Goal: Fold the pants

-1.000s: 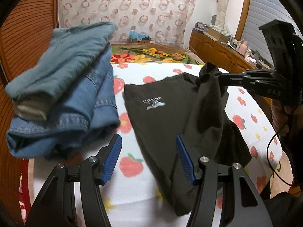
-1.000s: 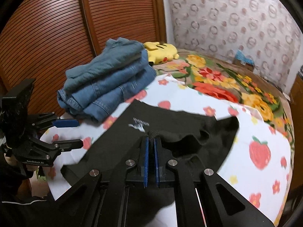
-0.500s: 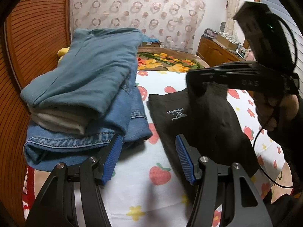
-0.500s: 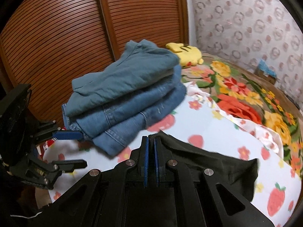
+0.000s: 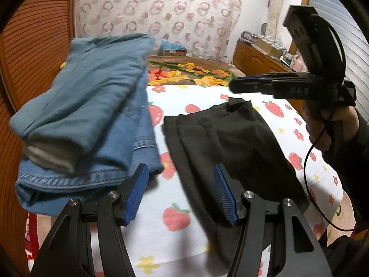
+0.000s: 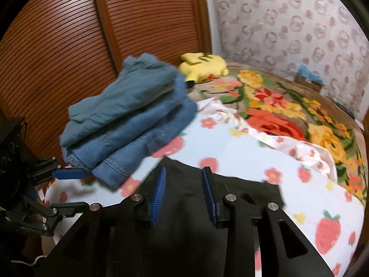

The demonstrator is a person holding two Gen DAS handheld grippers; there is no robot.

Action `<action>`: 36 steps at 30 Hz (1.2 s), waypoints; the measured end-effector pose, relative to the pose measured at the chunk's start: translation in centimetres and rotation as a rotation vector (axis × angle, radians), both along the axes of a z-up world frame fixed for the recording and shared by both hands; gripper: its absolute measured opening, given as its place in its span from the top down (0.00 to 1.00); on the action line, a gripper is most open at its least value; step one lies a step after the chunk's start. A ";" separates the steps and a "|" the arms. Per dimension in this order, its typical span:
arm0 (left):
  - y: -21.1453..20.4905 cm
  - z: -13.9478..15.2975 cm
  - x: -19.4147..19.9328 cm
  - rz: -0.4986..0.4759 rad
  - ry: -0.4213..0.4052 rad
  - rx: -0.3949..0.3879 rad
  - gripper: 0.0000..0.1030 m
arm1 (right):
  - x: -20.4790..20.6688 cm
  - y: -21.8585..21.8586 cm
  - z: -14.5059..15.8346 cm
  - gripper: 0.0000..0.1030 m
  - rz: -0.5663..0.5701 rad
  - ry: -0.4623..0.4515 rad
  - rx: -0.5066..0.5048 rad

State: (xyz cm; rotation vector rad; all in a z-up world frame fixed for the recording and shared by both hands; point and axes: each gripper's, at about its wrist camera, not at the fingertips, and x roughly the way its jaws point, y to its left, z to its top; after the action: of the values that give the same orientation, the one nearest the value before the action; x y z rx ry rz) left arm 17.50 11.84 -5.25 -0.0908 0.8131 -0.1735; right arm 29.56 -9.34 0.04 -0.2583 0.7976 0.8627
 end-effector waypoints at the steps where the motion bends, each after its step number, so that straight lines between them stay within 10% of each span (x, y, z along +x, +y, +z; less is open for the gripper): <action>1: -0.4 0.0 0.3 -0.006 0.001 0.001 0.42 | -0.1 -0.7 0.0 0.68 -0.020 -0.005 -0.003; 23: -5.4 -3.0 11.8 -0.116 0.110 0.027 0.58 | 2.2 -6.0 -4.9 0.67 -0.195 0.090 -0.032; 30: -5.5 -4.5 12.5 -0.125 0.155 0.036 0.88 | 2.8 -7.2 -6.2 0.68 -0.198 0.125 -0.022; 36: -4.8 -2.3 11.4 -0.116 0.098 0.039 0.95 | 3.1 -7.5 -6.5 0.67 -0.203 0.140 -0.018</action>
State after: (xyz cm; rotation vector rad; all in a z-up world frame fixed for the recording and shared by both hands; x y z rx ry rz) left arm 28.86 7.02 -7.51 -0.0152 0.9194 -0.2641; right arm 32.63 -16.82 -6.42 -0.1305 0.9449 0.6877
